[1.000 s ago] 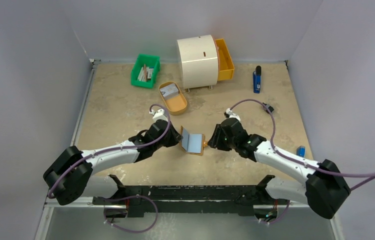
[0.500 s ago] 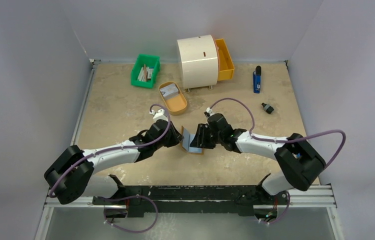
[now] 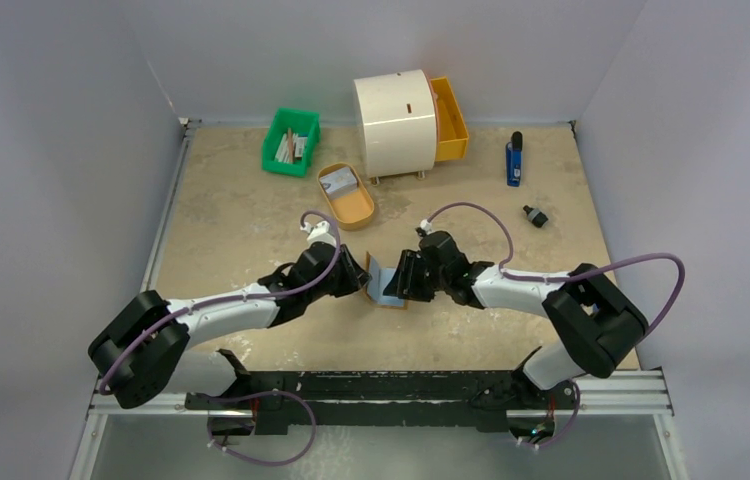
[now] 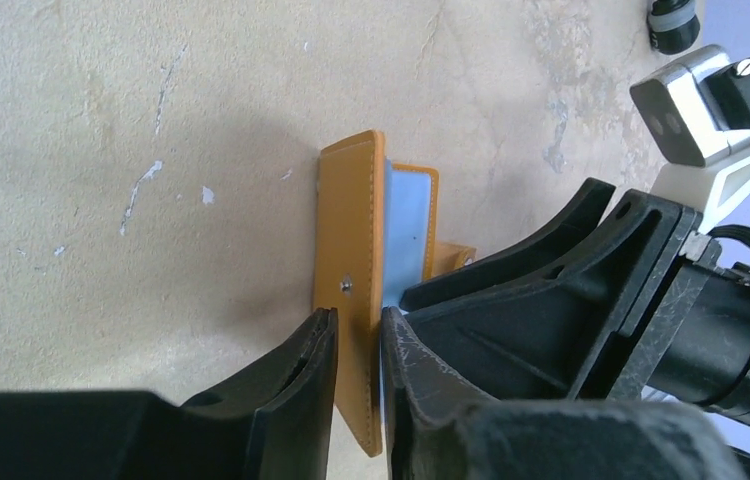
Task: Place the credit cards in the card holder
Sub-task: Open the card holder at the center of the board.
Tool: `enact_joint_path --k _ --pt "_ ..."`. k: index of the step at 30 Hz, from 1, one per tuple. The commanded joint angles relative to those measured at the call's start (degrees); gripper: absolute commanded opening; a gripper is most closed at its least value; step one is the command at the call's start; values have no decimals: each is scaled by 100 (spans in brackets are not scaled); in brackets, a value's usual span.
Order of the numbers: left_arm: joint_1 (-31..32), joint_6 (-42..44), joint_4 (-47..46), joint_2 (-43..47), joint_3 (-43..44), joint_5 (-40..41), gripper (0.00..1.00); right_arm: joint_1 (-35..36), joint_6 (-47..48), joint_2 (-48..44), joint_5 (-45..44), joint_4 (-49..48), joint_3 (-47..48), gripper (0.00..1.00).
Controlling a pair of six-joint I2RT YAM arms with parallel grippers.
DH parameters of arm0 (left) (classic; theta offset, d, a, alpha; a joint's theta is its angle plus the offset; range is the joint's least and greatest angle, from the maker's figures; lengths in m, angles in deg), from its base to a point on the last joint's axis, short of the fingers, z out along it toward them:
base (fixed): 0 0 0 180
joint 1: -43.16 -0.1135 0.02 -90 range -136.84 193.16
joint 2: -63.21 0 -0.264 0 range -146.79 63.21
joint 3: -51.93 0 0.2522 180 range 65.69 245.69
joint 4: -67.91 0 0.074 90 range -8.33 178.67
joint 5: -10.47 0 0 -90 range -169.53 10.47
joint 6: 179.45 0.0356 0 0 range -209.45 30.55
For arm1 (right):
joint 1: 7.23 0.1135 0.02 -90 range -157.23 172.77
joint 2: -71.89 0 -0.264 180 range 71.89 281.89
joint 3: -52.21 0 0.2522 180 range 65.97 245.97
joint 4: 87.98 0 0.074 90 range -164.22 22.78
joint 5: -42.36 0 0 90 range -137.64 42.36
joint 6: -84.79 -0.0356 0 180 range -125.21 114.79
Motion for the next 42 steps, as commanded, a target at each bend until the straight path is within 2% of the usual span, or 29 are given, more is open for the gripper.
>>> enact_joint_path --k 1,8,12,16,21,32,42 --pt "-1 -8 -366 148 -76 -91 25 -98 -118 -119 -154 -141 -111 49" --pt "-1 -34 -407 150 -101 -110 26 -124 -117 3 -166 -176 -186 49" --pt "-2 -45 -439 310 -161 -69 37 -133 -108 60 -162 -201 -255 49" --pt "-4 -70 -456 298 -179 -70 39 -143 -100 75 -167 -214 -280 49" --pt "-1 -68 -434 173 -158 -60 30 -143 -88 56 -145 -227 -302 49" --pt "-5 -2 -106 -12 -119 242 0 -182 -359 -438 -487 63 -367 49" --pt "-5 35 39 -132 -172 433 0 -312 -629 -598 -416 -166 -615 49"
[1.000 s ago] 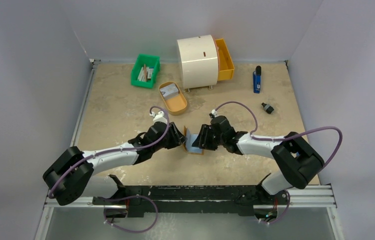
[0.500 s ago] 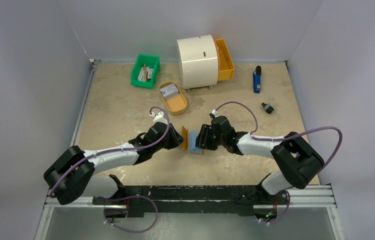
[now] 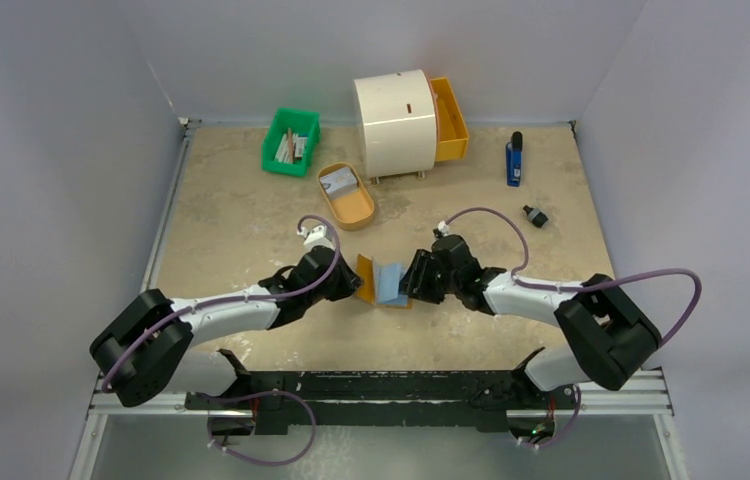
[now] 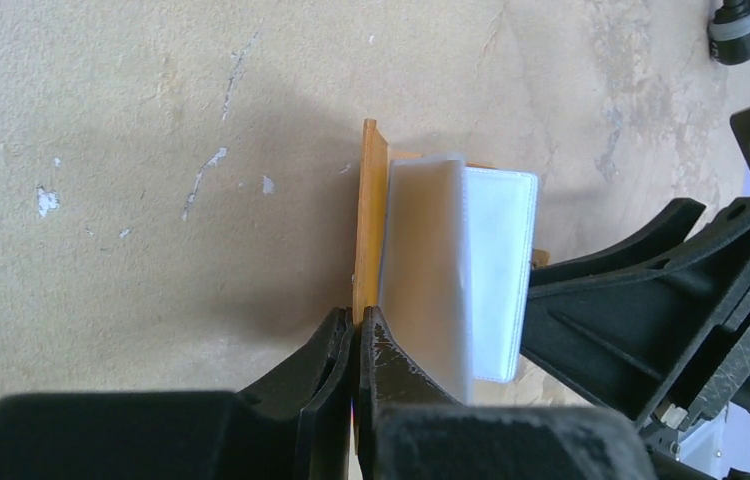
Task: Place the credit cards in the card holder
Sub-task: Open the card holder at the center of the board.
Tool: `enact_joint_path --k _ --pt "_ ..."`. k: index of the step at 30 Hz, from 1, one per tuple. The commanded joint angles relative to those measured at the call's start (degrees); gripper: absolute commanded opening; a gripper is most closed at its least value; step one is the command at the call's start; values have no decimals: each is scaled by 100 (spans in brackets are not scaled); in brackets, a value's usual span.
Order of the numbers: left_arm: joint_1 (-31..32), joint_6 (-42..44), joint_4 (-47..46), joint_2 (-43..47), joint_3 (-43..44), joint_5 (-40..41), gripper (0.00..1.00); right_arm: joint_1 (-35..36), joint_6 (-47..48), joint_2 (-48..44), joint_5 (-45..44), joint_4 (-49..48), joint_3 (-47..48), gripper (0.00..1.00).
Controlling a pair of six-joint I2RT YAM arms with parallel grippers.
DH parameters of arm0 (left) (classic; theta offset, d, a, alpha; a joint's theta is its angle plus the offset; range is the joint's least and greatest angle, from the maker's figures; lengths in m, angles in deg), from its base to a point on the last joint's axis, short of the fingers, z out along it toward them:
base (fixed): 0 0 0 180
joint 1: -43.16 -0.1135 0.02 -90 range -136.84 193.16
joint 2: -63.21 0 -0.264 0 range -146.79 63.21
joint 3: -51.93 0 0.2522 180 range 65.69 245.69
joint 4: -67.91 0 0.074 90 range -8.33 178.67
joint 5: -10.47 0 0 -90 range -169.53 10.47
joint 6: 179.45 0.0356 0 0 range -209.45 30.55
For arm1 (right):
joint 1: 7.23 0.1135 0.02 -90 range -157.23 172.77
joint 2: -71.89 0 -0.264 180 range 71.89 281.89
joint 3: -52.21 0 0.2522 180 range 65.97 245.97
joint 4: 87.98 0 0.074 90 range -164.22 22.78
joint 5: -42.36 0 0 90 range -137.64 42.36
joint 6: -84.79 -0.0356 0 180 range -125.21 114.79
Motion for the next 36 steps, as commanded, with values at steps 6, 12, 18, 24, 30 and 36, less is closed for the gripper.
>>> enact_joint_path --k 6,12,18,24,30,36 --pt "-5 92 -70 -120 -18 180 0 -183 -394 -499 -100 -397 -411 50" --pt "-5 102 -114 -230 8 130 0 -214 -266 -371 99 -524 -275 50" --pt "-1 129 -4 -199 13 207 3 -213 -40 181 336 -362 51 49" --pt "-2 346 593 76 136 507 32 -218 -40 322 284 -386 -1 48" --pt "-1 523 1535 595 370 1018 44 -213 43 314 210 -228 36 48" --pt "-1 666 2110 1302 812 1365 48 -218 200 275 143 -44 141 47"
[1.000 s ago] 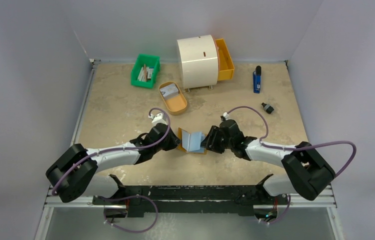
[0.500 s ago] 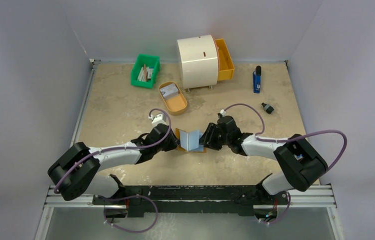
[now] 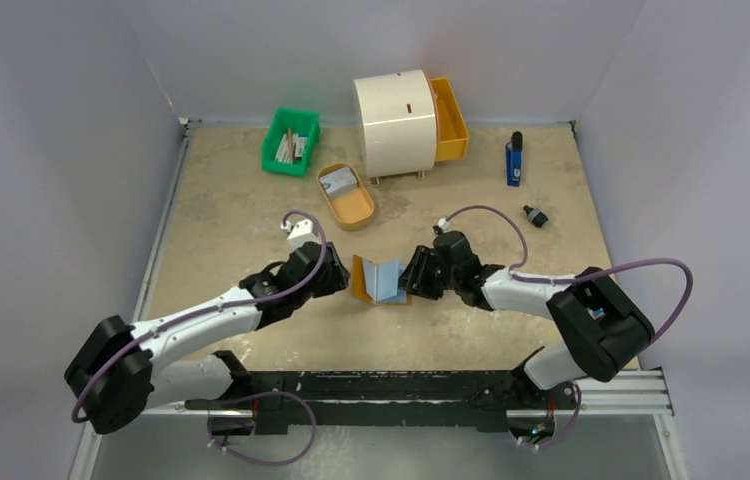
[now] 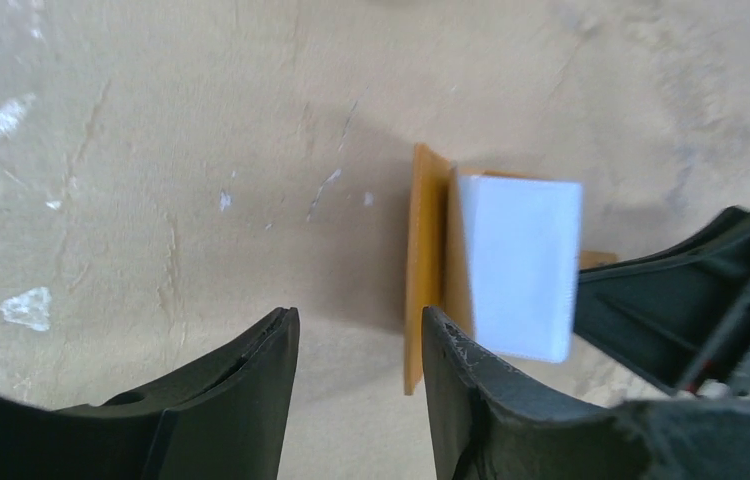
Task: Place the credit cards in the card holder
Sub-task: Open the card holder at the center of the board.
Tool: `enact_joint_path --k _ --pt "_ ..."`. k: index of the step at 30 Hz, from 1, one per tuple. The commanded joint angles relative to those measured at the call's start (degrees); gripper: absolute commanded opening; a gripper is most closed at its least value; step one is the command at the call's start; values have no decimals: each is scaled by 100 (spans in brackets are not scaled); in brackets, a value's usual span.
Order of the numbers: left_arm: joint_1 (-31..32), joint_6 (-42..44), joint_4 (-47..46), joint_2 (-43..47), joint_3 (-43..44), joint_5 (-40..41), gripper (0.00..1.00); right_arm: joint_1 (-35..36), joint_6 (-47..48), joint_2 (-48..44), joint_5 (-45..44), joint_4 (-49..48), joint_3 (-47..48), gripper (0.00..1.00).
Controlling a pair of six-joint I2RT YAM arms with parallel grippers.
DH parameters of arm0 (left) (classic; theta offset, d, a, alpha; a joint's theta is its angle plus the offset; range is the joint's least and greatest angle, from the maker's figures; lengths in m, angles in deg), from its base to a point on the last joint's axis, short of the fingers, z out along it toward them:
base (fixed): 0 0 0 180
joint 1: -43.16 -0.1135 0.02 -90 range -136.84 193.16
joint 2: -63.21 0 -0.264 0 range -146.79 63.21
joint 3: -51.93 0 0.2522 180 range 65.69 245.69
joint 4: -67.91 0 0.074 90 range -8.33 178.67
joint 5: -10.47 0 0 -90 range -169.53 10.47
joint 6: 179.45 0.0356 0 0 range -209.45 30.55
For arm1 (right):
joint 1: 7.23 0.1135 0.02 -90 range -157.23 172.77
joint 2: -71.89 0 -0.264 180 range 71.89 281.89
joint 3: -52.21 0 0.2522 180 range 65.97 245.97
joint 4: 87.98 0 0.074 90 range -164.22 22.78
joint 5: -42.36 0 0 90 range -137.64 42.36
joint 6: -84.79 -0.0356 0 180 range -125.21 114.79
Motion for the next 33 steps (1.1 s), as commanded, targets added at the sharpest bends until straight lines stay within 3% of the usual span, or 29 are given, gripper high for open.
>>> enact_joint_path --k 1,5,13,25,33 --pt "-5 237 296 577 585 381 48 -8 265 -4 -123 359 165 47" --pt "-7 291 -402 520 807 -392 48 -8 304 -34 -141 375 171 47" --pt "1 -158 -1926 -806 986 -1512 45 -6 313 -15 -143 352 161 47" --pt "3 -97 -2049 -1840 527 -1192 32 -8 303 -289 -253 514 -15 47" --pt "2 -134 -2318 -2251 316 -1107 30 0 568 -1485 -1010 1682 -59 47"
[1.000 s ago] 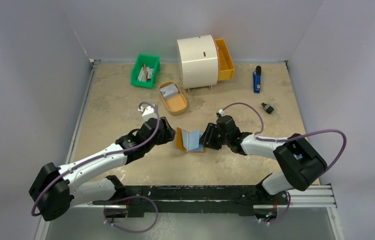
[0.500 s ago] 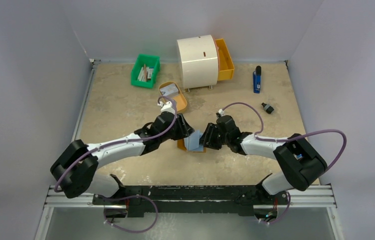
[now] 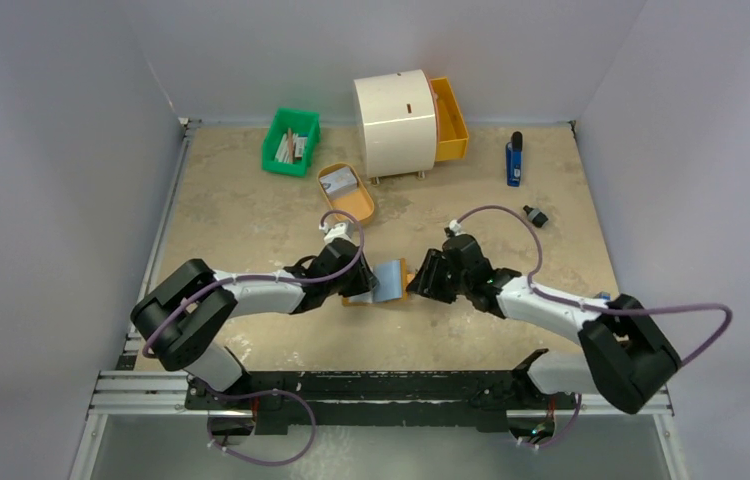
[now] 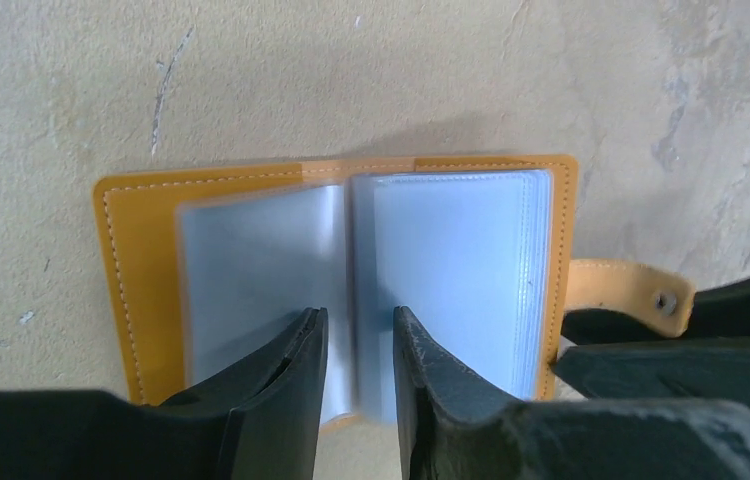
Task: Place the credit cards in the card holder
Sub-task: Open the card holder at the center of the board.
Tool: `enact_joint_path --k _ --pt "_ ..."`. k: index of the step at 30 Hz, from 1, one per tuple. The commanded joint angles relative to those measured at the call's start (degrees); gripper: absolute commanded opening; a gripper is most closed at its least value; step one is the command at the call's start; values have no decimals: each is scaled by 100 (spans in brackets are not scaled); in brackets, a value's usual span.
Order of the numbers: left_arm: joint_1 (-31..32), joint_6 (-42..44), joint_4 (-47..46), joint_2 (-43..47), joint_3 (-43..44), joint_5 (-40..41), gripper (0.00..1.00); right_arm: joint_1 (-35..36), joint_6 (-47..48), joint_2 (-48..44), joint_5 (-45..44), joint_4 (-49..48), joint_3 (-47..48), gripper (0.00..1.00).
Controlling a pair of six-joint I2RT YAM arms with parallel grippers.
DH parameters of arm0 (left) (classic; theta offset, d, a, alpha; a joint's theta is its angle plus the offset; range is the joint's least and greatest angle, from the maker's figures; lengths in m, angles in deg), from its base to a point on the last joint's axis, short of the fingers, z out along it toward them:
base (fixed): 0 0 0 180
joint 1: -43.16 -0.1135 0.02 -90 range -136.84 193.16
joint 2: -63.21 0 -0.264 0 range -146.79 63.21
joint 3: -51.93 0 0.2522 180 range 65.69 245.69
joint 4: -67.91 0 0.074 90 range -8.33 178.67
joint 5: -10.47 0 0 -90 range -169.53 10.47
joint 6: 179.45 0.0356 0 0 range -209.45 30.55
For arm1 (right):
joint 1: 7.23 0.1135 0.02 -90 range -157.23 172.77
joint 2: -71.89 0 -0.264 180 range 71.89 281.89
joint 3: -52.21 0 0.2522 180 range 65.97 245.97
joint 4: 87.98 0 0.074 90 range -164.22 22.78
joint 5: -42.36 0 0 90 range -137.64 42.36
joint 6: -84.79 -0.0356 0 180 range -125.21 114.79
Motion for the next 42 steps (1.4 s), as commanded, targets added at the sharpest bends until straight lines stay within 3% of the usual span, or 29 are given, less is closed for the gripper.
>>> enact_joint_path --k 1,6,11,18,38,42 --pt "6 -9 -399 -62 -46 148 30 -2 344 -867 -629 828 49 47" --pt "6 -15 -417 -85 -73 148 30 -2 631 -1237 -206 738 231 46" --pt "1 -4 -424 -70 -86 161 34 74 770 -579 228 418 618 45" --pt "6 28 -397 -122 -80 172 39 86 768 347 -77 540 970 48" --pt "6 -6 -463 -172 -177 156 38 87 737 930 247 35 884 51" --pt "6 2 -412 -241 -133 174 29 88 743 938 312 -12 893 50"
